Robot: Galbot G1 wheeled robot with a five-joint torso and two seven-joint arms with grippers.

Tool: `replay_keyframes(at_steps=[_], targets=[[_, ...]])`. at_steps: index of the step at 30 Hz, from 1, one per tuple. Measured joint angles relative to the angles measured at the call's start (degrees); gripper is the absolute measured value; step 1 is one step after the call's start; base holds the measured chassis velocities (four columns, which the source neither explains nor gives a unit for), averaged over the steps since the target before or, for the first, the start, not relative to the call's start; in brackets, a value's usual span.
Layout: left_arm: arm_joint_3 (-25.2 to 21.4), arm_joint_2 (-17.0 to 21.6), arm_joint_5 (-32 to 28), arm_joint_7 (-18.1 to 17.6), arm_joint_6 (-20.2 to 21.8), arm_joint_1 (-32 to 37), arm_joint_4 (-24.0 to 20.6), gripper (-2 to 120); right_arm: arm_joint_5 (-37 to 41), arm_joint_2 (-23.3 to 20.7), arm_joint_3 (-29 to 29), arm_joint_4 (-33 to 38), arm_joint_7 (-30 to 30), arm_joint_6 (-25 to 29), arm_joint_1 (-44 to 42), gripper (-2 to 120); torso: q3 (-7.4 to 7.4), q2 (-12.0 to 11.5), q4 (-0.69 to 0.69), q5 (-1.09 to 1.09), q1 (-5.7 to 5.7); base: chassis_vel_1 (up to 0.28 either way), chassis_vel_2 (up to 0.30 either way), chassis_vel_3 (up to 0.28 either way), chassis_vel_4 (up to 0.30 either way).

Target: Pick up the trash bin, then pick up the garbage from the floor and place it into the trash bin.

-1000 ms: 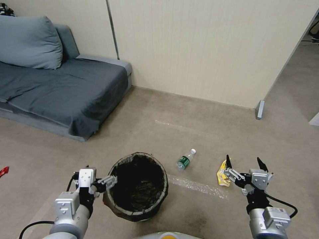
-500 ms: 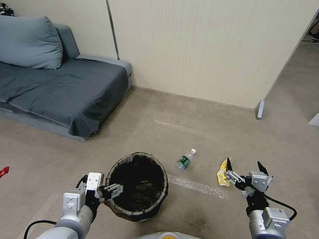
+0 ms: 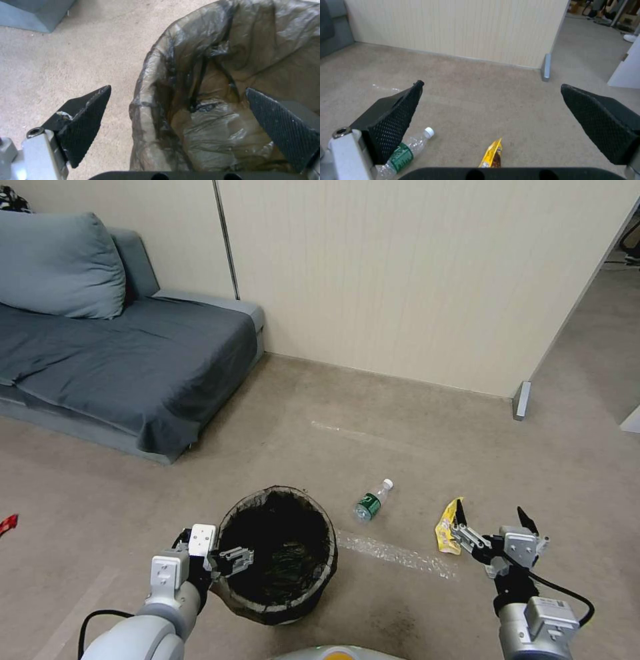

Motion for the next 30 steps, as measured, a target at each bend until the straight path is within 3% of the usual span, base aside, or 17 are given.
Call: replay_keyframes(at_steps=[25,29,30], targets=[[-0.1,-0.1,2.1,0.3,-0.2,-3.3,6.5,98,-0.6,0.0,-0.1,-1.0,0.2,-0.4,0.4,100,0.00,0.0,0.00,0.00,0.00,0.000,0.000,0.000,0.000],[-0.1,-0.1,2.6,0.3,-0.2,-3.4,7.3,92,-0.6,0.0,-0.1,-1.0,0.2,-0.6,0.4,100,0.00,0.0,0.00,0.00,0.00,0.000,0.000,0.000,0.000],[-0.1,-0.2,2.9,0.3,-0.2,-3.6,7.8,86,-0.6,0.0,-0.1,-1.0,0.2,-0.7,0.5,100,0.00,0.0,0.00,0.00,0.00,0.000,0.000,0.000,0.000]])
